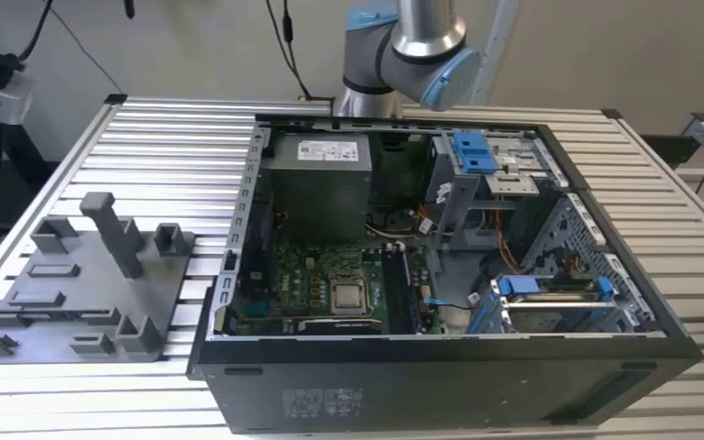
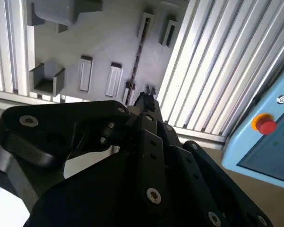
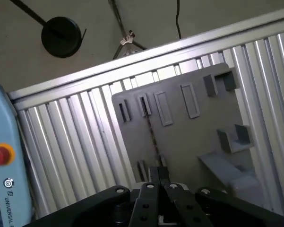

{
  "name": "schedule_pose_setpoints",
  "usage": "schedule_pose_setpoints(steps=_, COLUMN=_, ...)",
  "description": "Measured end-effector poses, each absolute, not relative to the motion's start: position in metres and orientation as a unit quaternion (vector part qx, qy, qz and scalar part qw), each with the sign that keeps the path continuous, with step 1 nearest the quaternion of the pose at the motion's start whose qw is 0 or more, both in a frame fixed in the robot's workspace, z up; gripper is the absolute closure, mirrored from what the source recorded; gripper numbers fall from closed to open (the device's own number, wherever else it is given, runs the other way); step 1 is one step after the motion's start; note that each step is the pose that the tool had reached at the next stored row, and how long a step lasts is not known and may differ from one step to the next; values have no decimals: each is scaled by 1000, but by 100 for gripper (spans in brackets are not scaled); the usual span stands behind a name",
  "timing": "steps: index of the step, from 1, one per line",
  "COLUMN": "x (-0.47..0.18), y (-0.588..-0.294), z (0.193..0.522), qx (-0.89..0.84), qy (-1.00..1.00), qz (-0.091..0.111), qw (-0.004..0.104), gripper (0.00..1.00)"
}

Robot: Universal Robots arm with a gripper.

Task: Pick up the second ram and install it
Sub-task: 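Pick up the second ram and move it above second insertion slot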

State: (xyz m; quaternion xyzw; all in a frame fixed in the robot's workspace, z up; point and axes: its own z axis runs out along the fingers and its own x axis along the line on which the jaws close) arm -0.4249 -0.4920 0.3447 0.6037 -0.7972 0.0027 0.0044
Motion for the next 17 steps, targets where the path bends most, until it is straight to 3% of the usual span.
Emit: schedule_pose_setpoints(steps=17, x=-425, y=-492, z=344, qx=704, qy=-710, qz=4, qw=4, gripper=89)
